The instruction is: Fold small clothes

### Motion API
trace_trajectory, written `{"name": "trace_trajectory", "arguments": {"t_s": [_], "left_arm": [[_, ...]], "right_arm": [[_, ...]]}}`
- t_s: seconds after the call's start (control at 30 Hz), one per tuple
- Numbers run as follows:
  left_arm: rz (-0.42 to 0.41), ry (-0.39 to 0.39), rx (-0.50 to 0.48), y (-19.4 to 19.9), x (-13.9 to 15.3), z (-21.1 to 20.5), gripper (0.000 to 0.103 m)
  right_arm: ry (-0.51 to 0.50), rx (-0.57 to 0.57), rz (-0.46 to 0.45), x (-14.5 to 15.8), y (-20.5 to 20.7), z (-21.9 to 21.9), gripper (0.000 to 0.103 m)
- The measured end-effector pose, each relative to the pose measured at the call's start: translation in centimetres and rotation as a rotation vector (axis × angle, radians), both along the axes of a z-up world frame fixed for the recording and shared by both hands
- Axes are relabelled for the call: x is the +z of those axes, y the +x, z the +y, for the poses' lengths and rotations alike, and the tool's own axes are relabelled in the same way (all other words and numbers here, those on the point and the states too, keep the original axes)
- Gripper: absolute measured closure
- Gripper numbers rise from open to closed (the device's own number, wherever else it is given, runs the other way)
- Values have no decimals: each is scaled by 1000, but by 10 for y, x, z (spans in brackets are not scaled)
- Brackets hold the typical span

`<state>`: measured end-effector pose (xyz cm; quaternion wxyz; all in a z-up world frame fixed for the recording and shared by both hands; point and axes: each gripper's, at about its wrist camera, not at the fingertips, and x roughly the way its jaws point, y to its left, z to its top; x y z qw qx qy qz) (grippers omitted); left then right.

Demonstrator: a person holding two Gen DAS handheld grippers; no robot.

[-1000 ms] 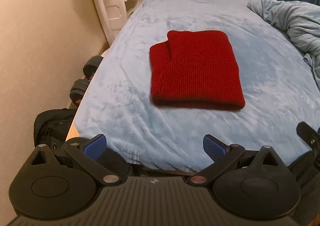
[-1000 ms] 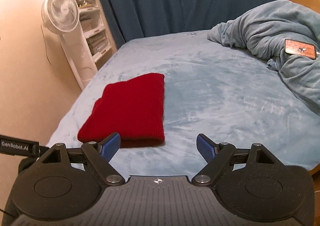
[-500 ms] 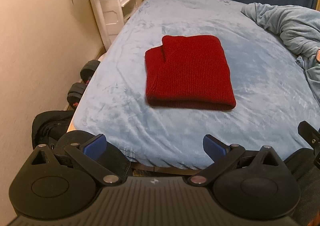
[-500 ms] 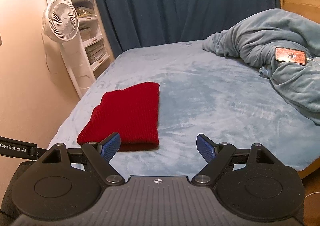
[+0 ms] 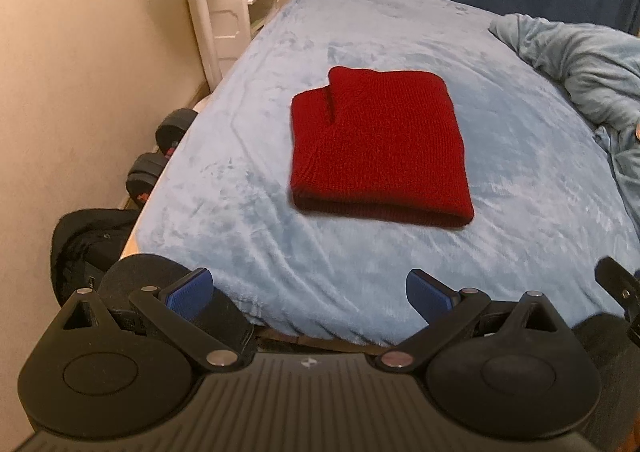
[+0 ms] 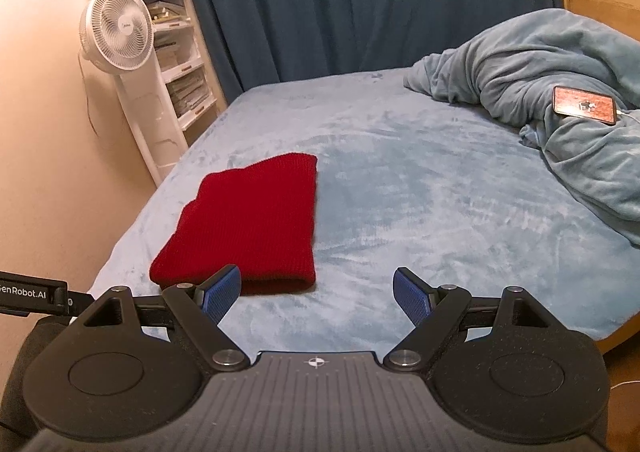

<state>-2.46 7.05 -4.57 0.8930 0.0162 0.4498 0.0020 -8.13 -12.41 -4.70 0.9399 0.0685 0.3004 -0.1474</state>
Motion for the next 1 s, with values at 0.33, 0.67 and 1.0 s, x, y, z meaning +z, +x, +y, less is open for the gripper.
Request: {"name": "trace_trajectory", "arguments": {"t_s": [0.33,0.67,1.0], "left_arm": [[71,-165,148,90,-48,9,0],[209,-436,313,185,-112,3,0],[307,-538,331,225,-164,19,0]], "right_arm": [[48,36,87,-9,71,-34,17],[303,1,166,-37,223,-133,11],[366,90,387,-118,416,-173,11]]}}
